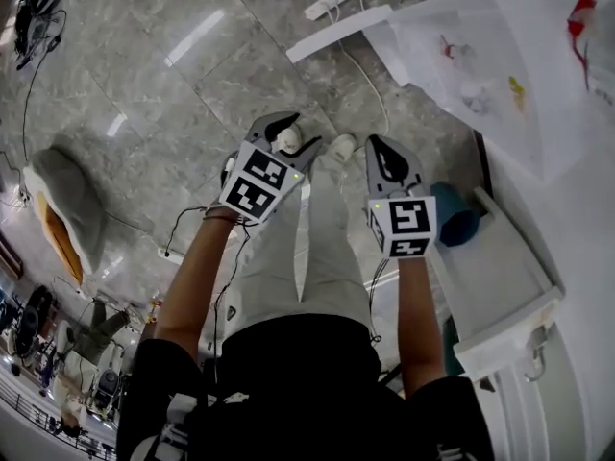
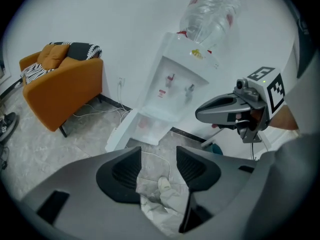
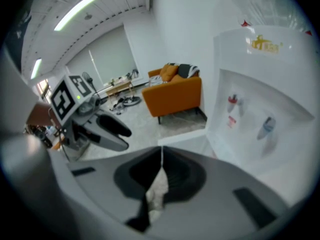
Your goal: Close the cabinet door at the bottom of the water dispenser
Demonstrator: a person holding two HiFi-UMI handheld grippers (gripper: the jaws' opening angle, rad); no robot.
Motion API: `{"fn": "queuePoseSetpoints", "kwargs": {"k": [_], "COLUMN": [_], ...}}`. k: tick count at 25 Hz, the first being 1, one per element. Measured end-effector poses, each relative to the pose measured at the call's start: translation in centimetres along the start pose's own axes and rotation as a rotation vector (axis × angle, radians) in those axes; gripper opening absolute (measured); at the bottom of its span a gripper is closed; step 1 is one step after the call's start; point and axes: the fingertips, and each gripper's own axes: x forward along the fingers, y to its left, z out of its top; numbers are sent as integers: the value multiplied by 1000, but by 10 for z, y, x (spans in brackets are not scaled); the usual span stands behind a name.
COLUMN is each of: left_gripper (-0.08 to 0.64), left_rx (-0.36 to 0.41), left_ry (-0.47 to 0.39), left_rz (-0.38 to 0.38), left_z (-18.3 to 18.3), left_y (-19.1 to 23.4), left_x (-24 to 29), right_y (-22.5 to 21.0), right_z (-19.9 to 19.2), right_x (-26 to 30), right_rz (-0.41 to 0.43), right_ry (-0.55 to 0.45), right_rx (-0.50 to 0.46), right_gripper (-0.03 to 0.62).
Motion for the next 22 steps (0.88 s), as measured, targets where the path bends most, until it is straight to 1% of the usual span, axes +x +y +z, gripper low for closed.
{"fn": "queuePoseSetpoints", "kwargs": {"k": [3,8,10,13,17,22], "left_gripper": [241,272,276,279,281,288], "left_rx": [5,42,60,81,78,106], "left_ry": [42,97,112,156,175,214], "left_rz": [-2,-14,-5,21,29,37], "left_z": [-17,-43,-50,-61,-70,-77], "left_y": [15,40,54,75,95,126], "left_x": [18,47,58,75,98,121], "right_y": [0,-3,-4,-6,-6,-7], "right_z": [-9,-20,-26,-33,-41,-49], "right_x": [14,32,40,51,60,69], "right_rz": [7,-5,-7,-6,-10,-13], "right_ry": [17,48,55,60,71,86], "right_rx": [-9,-35,-34,-22,-40,-28], "right_gripper": [35,35,35,35,35,35]}}
